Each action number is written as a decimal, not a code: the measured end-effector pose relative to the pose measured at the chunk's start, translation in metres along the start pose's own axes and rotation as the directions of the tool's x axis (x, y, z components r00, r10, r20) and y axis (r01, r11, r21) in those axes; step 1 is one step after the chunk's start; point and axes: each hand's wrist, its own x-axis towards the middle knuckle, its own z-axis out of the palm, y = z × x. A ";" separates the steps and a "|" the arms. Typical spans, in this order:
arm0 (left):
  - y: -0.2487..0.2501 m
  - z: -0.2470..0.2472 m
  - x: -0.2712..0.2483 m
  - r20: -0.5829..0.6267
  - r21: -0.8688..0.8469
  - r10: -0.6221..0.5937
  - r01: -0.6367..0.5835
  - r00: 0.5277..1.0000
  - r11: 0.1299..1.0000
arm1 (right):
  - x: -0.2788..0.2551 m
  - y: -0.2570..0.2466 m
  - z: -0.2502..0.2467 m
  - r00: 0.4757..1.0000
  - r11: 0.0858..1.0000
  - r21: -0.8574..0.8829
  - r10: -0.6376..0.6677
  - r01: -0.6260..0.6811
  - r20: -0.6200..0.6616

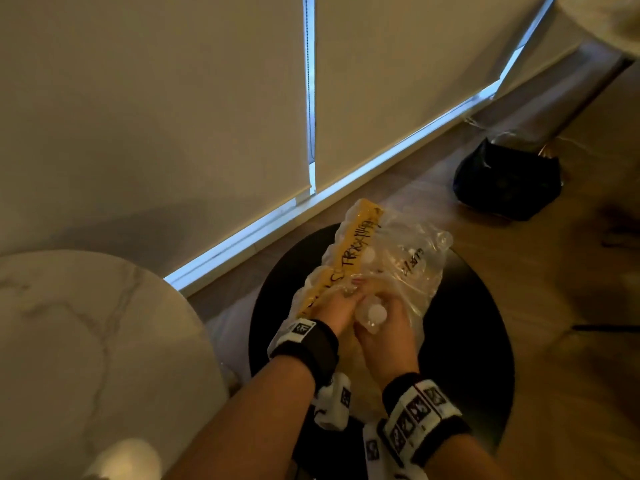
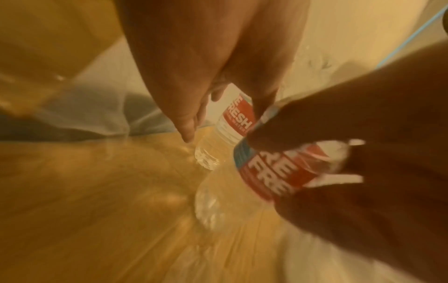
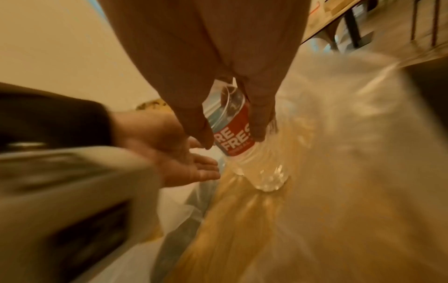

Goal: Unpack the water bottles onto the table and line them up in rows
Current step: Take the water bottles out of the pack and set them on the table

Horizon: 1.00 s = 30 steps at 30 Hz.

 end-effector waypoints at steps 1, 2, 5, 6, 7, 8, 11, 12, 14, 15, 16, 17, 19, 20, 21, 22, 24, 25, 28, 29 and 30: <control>0.006 -0.002 0.003 0.017 -0.008 0.000 0.000 1.000 1.000 | -0.009 0.005 -0.001 0.999 1.000 0.014 0.004 -0.004 0.038; 0.007 0.002 0.010 0.056 -0.009 -0.002 0.003 0.998 1.000 | -0.018 0.008 -0.004 0.998 1.000 0.017 0.002 -0.003 0.067; 0.018 -0.002 0.007 0.053 0.020 0.007 -0.008 0.999 1.000 | -0.047 0.011 -0.022 0.993 0.999 0.015 0.028 -0.030 0.118; 0.017 -0.001 0.006 0.041 0.085 0.026 -0.030 0.999 0.996 | -0.054 0.011 -0.031 0.986 0.999 0.014 0.032 -0.035 0.161; 0.017 0.001 0.003 0.035 0.137 0.028 -0.033 0.999 0.990 | -0.059 0.011 -0.040 0.979 0.999 0.025 0.024 -0.030 0.200; 0.018 0.002 0.000 0.028 0.173 0.036 -0.041 0.999 0.984 | -0.063 0.009 -0.050 0.976 0.999 0.016 0.030 -0.034 0.218; 0.016 -0.001 -0.025 0.079 0.180 0.056 -0.070 0.995 0.981 | -0.074 0.001 -0.076 0.973 1.000 -0.011 0.014 -0.012 0.229; 0.014 -0.005 -0.039 0.086 0.143 0.072 -0.084 0.994 0.986 | -0.078 -0.005 -0.081 0.971 1.000 -0.026 0.007 -0.001 0.238; 0.005 -0.013 -0.065 0.097 0.146 0.133 -0.146 0.986 0.978 | -0.085 -0.020 -0.092 0.970 0.997 -0.058 -0.032 0.048 0.242; -0.006 -0.013 -0.078 0.115 0.148 0.142 -0.158 0.983 0.976 | -0.090 -0.027 -0.096 0.969 0.993 -0.086 -0.057 0.080 0.241; -0.016 -0.015 -0.094 0.151 0.129 0.141 -0.161 0.978 0.978 | -0.095 -0.033 -0.098 0.967 0.987 -0.121 -0.075 0.107 0.242; -0.028 -0.018 -0.111 0.185 0.054 0.125 -0.137 0.975 0.989 | -0.103 -0.040 -0.099 0.965 0.979 -0.154 -0.093 0.134 0.247; -0.049 -0.031 -0.153 0.163 -0.158 0.099 -0.073 0.982 0.985 | -0.120 -0.053 -0.094 0.955 0.965 -0.183 -0.133 0.186 0.266; -0.058 -0.040 -0.176 0.113 -0.214 0.073 -0.048 0.991 0.976 | -0.131 -0.059 -0.089 0.946 0.961 -0.177 -0.156 0.212 0.282; -0.065 -0.049 -0.198 0.054 -0.234 0.053 -0.039 0.997 0.971 | -0.141 -0.065 -0.083 0.934 0.957 -0.165 -0.180 0.238 0.308; -0.073 -0.059 -0.222 -0.001 -0.270 0.042 -0.041 0.999 0.962 | -0.153 -0.073 -0.075 0.919 0.951 -0.152 -0.207 0.270 0.336; -0.092 -0.072 -0.261 -0.091 -0.282 -0.010 -0.017 0.996 0.959 | -0.177 -0.083 -0.053 0.881 0.933 -0.132 -0.262 0.336 0.393; -0.105 -0.078 -0.279 -0.124 -0.301 -0.055 0.015 0.991 0.954 | -0.189 -0.085 -0.039 0.856 0.923 -0.109 -0.293 0.370 0.426; -0.144 -0.098 -0.332 -0.187 -0.396 -0.175 0.089 0.967 0.914 | -0.228 -0.079 0.012 0.783 0.893 -0.061 -0.356 0.446 0.511; -0.157 -0.104 -0.348 -0.202 -0.404 -0.206 0.110 0.957 0.908 | -0.240 -0.075 0.028 0.758 0.883 -0.054 -0.367 0.466 0.539; -0.171 -0.110 -0.364 -0.221 -0.393 -0.240 0.139 0.945 0.909 | -0.254 -0.072 0.045 0.733 0.876 -0.045 -0.373 0.480 0.569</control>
